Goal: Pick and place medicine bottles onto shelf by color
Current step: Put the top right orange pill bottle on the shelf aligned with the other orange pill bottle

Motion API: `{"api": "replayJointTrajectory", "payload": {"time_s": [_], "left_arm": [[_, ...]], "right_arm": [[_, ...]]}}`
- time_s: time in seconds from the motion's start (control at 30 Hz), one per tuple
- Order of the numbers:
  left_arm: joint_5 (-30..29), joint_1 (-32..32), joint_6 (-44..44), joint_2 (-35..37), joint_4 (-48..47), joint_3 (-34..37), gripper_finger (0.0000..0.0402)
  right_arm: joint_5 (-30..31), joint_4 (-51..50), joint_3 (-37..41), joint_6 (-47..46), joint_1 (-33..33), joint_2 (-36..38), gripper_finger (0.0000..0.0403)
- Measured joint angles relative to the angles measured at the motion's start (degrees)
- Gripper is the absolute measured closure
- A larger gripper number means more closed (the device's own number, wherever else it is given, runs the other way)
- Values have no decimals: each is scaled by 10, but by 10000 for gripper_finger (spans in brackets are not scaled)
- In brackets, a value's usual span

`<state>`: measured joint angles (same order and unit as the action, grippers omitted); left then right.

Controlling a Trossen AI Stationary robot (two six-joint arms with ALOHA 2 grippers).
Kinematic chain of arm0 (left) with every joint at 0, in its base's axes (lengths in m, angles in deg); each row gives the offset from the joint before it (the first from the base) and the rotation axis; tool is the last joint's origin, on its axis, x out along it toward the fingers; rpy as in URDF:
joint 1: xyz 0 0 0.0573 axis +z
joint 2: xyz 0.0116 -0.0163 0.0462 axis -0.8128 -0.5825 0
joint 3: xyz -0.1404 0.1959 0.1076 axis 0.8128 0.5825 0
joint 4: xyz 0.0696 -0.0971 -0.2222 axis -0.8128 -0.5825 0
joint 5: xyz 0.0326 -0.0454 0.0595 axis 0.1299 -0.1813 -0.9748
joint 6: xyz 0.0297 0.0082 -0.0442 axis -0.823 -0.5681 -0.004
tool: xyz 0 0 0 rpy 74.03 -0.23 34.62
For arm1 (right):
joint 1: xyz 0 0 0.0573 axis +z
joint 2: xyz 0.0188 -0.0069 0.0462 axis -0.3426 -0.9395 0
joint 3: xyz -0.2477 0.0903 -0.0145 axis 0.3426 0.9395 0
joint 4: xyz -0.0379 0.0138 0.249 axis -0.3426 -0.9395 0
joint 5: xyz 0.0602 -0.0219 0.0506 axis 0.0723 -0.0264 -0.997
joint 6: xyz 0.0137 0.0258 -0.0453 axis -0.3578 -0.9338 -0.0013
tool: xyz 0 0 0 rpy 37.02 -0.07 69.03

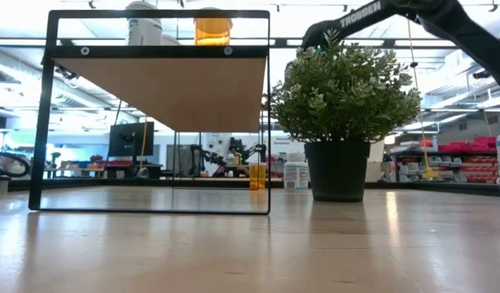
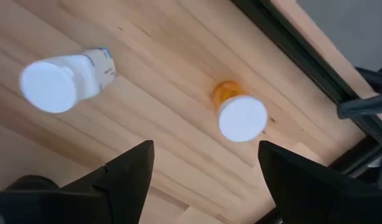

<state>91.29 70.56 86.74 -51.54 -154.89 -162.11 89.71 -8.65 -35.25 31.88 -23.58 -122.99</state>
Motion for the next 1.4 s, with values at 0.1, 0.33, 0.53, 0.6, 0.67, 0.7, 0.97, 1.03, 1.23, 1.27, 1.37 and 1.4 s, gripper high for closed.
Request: {"api": "replayJointTrajectory", "payload": {"time_s": [0.1, 0.33, 0.53, 0.6, 0.67, 0.7, 0.97, 1.03, 1.23, 1.27, 1.37, 1.4], "left_arm": [[-31, -7, 47, 75, 147, 151, 247], [-77, -7, 145, 198, 327, 337, 244], [-103, -7, 176, 221, 337, 366, 244], [-106, -8, 180, 221, 351, 371, 244], [-111, -11, 180, 217, 366, 371, 245], [-113, -13, 180, 213, 376, 371, 245], [-113, -17, 177, 204, 375, 372, 241], [-114, -17, 177, 205, 375, 371, 241], [-113, -17, 191, 205, 370, 371, 239], [-113, -17, 191, 205, 370, 371, 240], [-113, -17, 191, 205, 370, 371, 239], [-113, -17, 190, 205, 370, 371, 239]], "right_arm": [[-1, -4, 0, 14, -10, -16, 107], [20, -3, 11, 35, -43, -21, 107], [2, -3, 90, 39, -67, -19, 107], [-8, 7, 114, 45, -63, -19, 107], [-8, 20, 130, 44, -58, -19, 107], [-8, 27, 135, 41, -56, -19, 107], [-7, 87, 138, 37, -50, -18, 99], [-7, 102, 141, 37, -50, -17, 90], [4, 118, 159, 26, -51, -17, 66], [4, 118, 161, 26, -50, -17, 65], [4, 122, 165, 25, -50, -17, 63], [4, 122, 165, 25, -50, -17, 63]]}}
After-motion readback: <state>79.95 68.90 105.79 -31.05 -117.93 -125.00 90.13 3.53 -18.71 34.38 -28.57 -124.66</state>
